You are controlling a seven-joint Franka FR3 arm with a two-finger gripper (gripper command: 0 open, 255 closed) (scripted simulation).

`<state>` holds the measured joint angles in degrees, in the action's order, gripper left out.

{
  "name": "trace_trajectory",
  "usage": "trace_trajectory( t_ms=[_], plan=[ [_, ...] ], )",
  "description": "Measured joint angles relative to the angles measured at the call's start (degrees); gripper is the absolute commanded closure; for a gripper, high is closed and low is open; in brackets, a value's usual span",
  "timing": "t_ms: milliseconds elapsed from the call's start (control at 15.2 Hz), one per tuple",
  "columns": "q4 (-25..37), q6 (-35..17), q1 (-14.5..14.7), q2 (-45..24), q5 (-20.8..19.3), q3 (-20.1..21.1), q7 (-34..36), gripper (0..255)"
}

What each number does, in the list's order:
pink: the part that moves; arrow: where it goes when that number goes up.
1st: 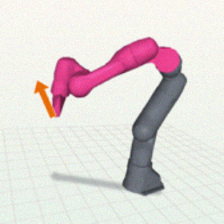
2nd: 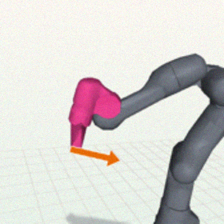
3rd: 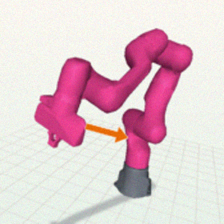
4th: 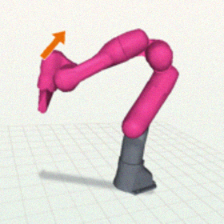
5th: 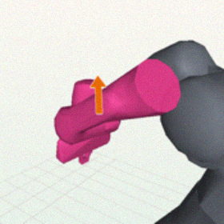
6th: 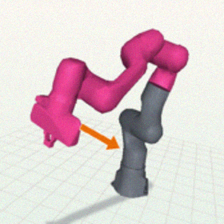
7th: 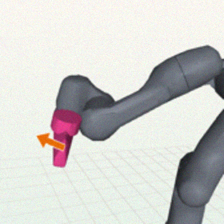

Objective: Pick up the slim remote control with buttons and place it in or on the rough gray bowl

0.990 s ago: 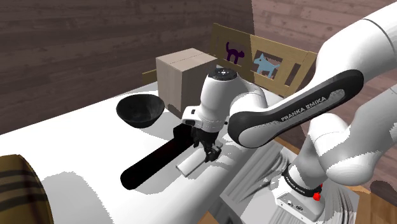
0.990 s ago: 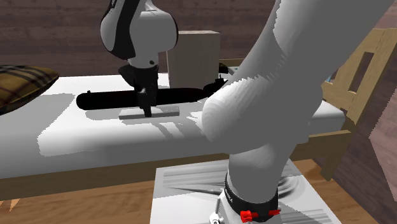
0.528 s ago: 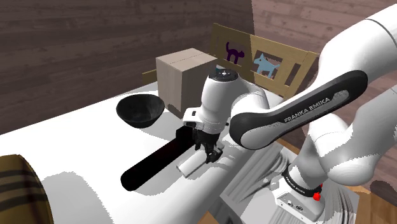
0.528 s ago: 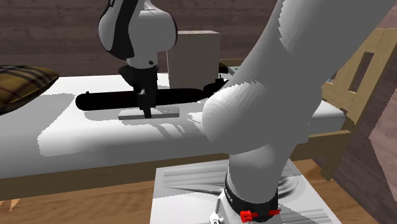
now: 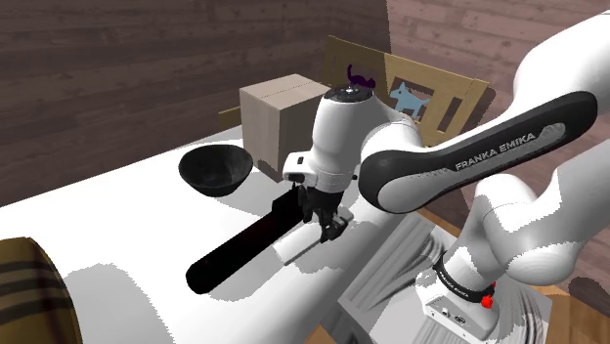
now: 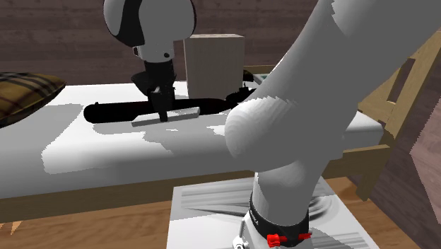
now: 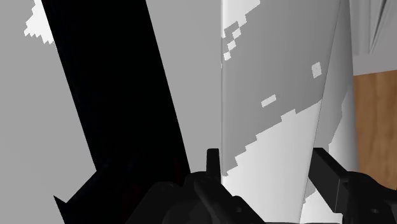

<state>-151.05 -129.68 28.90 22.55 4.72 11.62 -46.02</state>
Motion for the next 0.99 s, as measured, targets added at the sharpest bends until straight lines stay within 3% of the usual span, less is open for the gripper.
trace_trajectory(
  t_ms=[990],
  plan=[
    [7.5, 13.0, 0.1, 5.5, 0.0, -1.0, -0.3, 255]
  ],
)
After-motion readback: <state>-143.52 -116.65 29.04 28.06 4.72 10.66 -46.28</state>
